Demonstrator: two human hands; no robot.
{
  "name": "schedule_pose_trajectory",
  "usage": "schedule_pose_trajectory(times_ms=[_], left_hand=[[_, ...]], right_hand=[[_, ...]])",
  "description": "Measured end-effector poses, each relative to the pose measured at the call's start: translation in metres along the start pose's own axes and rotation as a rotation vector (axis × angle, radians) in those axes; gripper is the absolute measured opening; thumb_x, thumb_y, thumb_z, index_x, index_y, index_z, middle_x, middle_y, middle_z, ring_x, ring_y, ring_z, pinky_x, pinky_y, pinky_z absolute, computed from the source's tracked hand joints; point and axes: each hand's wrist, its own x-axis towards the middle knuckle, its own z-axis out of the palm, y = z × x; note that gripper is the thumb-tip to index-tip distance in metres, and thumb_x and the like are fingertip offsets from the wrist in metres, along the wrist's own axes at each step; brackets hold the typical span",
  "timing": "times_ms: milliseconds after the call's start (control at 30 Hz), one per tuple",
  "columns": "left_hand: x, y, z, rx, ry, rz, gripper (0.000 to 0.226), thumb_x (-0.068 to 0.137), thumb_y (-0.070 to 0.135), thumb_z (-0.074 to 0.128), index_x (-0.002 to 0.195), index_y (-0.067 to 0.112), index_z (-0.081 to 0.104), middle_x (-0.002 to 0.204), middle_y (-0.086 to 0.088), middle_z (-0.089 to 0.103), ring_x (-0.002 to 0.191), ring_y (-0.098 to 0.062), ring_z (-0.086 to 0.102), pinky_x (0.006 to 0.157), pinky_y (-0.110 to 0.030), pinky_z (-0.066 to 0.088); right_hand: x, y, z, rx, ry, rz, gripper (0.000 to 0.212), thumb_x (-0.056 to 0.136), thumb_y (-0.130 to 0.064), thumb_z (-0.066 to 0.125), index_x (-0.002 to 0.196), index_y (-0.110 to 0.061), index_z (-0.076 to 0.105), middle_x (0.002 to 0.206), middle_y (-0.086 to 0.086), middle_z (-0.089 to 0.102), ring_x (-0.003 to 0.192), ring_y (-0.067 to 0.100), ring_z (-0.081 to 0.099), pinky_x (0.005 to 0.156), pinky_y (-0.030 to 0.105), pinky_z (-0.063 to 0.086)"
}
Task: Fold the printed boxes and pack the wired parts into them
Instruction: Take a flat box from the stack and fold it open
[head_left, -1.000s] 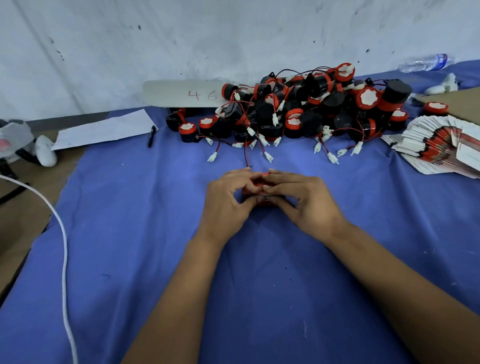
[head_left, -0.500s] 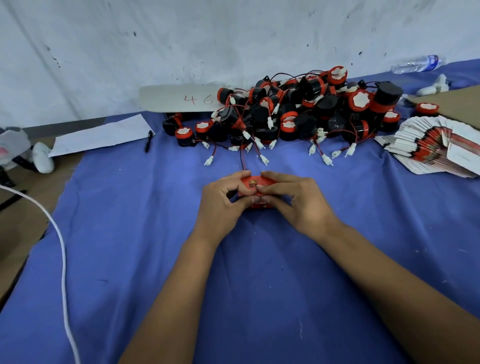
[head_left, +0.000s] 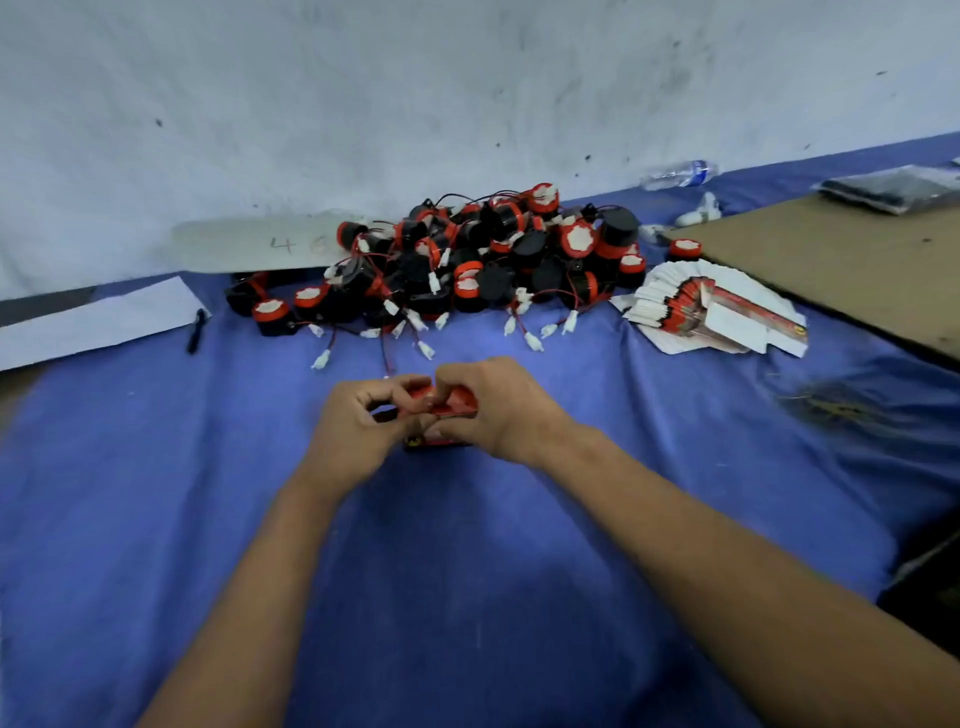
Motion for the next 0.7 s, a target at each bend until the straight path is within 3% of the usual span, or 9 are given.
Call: schedule_pose_trajectory(times_ms=[133, 233, 333, 467, 533, 600, 700], left_hand=[[0.022, 0.057, 0.07, -0.205, -0.06, 0.188, 0.017, 0.084, 0.014, 0.08, 0.087, 0.03, 0.081, 0.119, 0.005, 0.077, 0.116, -0.017, 0.071, 0.092, -0.028, 0.059], [0.041, 0.118, 0.147, -0.391, -0.235, 0.269, 0.009, 0.091, 0.025, 0.074, 0.096, 0.028, 0.082, 0.128, 0.001, 0.073, 0.123, -0.022, 0.067, 0.099, -0.032, 0.056], [0.046, 0.181, 0.232, -0.477, -0.449, 0.296, 0.021, 0.093, 0.03, 0.068, 0.108, 0.021, 0.081, 0.125, -0.001, 0.075, 0.124, -0.024, 0.067, 0.105, -0.043, 0.053], [0.028, 0.251, 0.336, -0.371, -0.637, 0.333, 0.011, 0.096, 0.016, 0.072, 0.106, 0.017, 0.077, 0.103, 0.002, 0.078, 0.099, -0.011, 0.073, 0.093, -0.034, 0.057], [0.014, 0.269, 0.373, -0.234, -0.701, 0.391, 0.009, 0.092, 0.016, 0.075, 0.1, 0.016, 0.078, 0.098, -0.001, 0.078, 0.095, -0.013, 0.073, 0.091, -0.033, 0.057], [0.004, 0.276, 0.393, -0.128, -0.713, 0.44, 0.009, 0.089, 0.019, 0.078, 0.097, 0.016, 0.08, 0.095, -0.001, 0.078, 0.094, -0.013, 0.072, 0.088, -0.027, 0.055], [0.001, 0.27, 0.398, -0.108, -0.665, 0.452, 0.002, 0.087, 0.02, 0.08, 0.088, 0.019, 0.08, 0.089, 0.004, 0.078, 0.088, -0.006, 0.071, 0.075, -0.013, 0.049]], right_hand=[[-0.05, -0.002, -0.095, -0.242, 0.22, 0.012, 0.023, 0.077, -0.036, 0.084, 0.087, -0.023, 0.069, 0.073, -0.006, 0.065, 0.068, 0.019, 0.051, 0.057, 0.034, 0.038], [-0.102, -0.001, -0.182, -0.39, 0.316, 0.157, 0.023, 0.08, -0.041, 0.08, 0.082, -0.024, 0.066, 0.071, -0.005, 0.061, 0.069, 0.018, 0.05, 0.058, 0.035, 0.035], [-0.172, 0.005, -0.265, -0.529, 0.343, 0.448, 0.027, 0.083, -0.044, 0.079, 0.08, -0.028, 0.056, 0.074, -0.009, 0.055, 0.074, 0.014, 0.05, 0.061, 0.031, 0.03], [-0.284, 0.019, -0.343, -0.68, 0.509, 0.899, 0.026, 0.082, -0.043, 0.081, 0.091, -0.023, 0.067, 0.094, 0.0, 0.066, 0.088, 0.02, 0.056, 0.069, 0.031, 0.037], [-0.324, 0.029, -0.36, -0.697, 0.59, 1.103, 0.022, 0.088, -0.032, 0.076, 0.104, -0.017, 0.071, 0.11, 0.01, 0.069, 0.101, 0.028, 0.059, 0.077, 0.032, 0.041], [-0.343, 0.036, -0.363, -0.627, 0.55, 1.287, 0.026, 0.095, -0.027, 0.067, 0.118, -0.015, 0.07, 0.122, 0.016, 0.066, 0.111, 0.034, 0.058, 0.088, 0.036, 0.046], [-0.341, 0.04, -0.357, -0.601, 0.543, 1.35, 0.029, 0.099, -0.027, 0.06, 0.124, -0.015, 0.068, 0.126, 0.017, 0.063, 0.112, 0.036, 0.058, 0.091, 0.04, 0.047]])
